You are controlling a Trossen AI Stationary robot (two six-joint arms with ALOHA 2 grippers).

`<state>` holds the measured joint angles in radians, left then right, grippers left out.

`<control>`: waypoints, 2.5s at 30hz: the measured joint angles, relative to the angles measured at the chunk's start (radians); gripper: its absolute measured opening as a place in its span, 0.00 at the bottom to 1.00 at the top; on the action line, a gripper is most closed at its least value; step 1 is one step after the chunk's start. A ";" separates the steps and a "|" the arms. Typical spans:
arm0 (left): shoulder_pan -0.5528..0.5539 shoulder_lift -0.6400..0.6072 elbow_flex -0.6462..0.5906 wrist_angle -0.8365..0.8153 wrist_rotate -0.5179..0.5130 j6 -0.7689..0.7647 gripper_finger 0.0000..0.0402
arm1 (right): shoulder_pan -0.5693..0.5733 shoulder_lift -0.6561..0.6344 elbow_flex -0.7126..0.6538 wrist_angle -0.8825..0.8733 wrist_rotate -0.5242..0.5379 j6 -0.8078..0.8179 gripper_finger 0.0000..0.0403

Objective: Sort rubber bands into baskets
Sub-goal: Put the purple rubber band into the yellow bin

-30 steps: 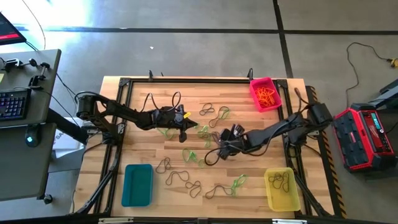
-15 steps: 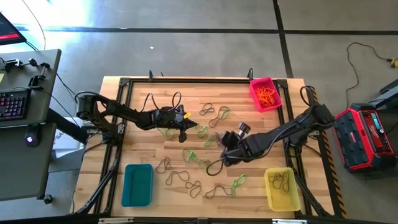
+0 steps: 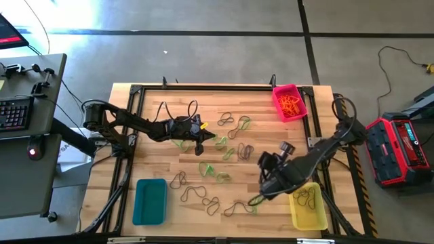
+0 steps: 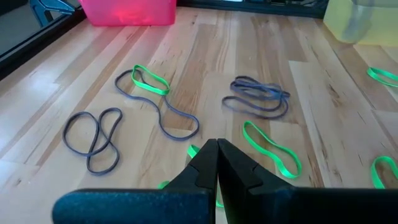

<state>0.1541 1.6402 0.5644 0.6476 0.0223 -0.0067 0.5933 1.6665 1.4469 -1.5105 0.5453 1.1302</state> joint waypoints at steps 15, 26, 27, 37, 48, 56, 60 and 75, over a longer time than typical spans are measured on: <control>-0.003 0.000 0.000 0.000 0.000 0.001 0.00 | 0.221 -0.011 0.045 -0.060 -0.295 0.283 0.01; -0.003 0.000 0.000 0.000 0.000 0.000 0.00 | 0.415 -0.010 0.045 -0.061 -0.540 0.670 0.01; -0.003 0.000 0.000 0.000 0.000 0.000 0.00 | 0.433 -0.010 0.045 -0.061 -0.546 0.701 0.01; -0.004 0.000 0.000 0.000 0.000 0.000 0.00 | 0.538 -0.010 0.044 -0.061 -0.532 0.887 0.01; -0.005 0.000 0.000 0.000 0.000 0.000 0.00 | 0.542 -0.009 -0.129 -0.059 -0.643 0.749 0.00; -0.005 0.000 0.000 0.000 0.000 -0.008 0.00 | 0.552 -0.009 -0.155 -0.060 -0.726 0.721 0.00; -0.004 0.000 0.000 0.000 0.000 -0.009 0.00 | 0.562 -0.009 -0.155 -0.060 -0.689 0.736 0.00; -0.004 0.000 0.000 0.000 0.000 -0.009 0.00 | 0.560 -0.009 -0.154 0.012 -0.500 0.577 0.02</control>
<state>0.1497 1.6402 0.5644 0.6479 0.0223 -0.0154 1.1538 1.6577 1.2924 -1.4981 0.0450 1.7076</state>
